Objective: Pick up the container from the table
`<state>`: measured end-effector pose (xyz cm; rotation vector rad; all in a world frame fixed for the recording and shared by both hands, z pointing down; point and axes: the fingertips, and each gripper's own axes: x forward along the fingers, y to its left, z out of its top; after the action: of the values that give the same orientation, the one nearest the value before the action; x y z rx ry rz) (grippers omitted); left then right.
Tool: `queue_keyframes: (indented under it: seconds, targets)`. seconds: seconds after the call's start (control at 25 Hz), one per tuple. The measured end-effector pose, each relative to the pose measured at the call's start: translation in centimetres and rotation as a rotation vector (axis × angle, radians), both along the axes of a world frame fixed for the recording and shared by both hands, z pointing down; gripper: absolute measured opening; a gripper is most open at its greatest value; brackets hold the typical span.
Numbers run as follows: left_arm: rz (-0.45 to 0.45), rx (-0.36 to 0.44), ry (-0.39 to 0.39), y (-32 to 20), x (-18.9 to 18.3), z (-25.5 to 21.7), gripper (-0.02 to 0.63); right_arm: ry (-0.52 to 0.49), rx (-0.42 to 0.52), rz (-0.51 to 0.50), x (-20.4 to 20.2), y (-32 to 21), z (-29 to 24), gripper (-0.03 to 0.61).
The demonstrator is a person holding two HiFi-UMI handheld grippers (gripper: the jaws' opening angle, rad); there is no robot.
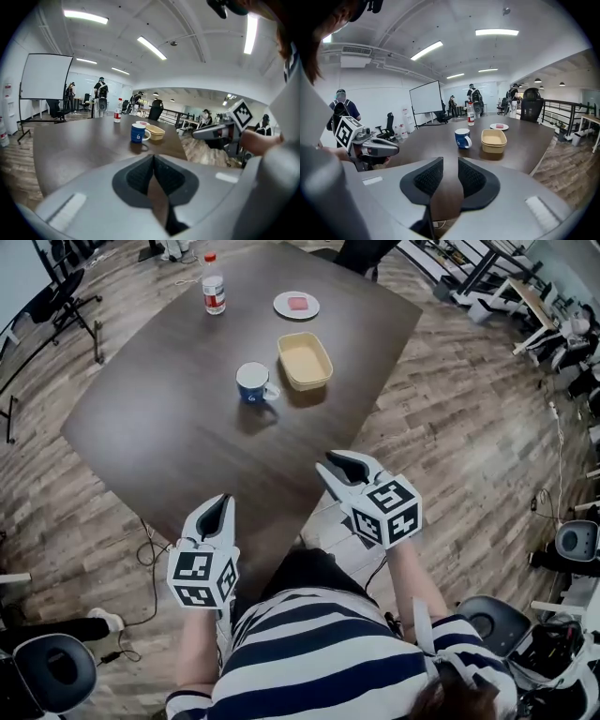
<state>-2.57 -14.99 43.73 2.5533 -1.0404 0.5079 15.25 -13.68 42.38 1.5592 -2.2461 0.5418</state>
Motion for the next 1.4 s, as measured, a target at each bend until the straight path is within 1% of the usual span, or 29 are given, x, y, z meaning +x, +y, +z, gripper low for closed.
queue_keyframes:
  seconds: [0.16,0.4,0.68,0.84,1.04,1.4]
  targets:
    - [-0.068,-0.005,-0.005,-2.1,0.9,0.3,0.0,0.008,0.001,-0.042,2.0,-3.4,0.4,0.091]
    - [-0.15,-0.005,-0.018,-5.2,2.0,0.6,0.0,0.077,0.011,-0.093,5.1,-8.3,1.3,0.094]
    - [-0.206,0.0,-0.024,-8.2,3.8,0.7,0.0,0.118,-0.001,-0.149,7.8,-13.6,2.8,0.1]
    - [-0.227,-0.008,-0.04,-9.4,4.6,1.0,0.0,0.177,-0.001,-0.198,8.5,-16.2,3.6,0.107]
    - [-0.263,-0.022,-0.035,-10.8,5.5,1.2,0.0,0.235,-0.021,-0.279,8.8,-19.1,5.3,0.109]
    - [-0.346,-0.047,-0.06,-12.3,5.1,2.6,0.0,0.405,-0.017,-0.436,8.4,-22.9,8.0,0.116]
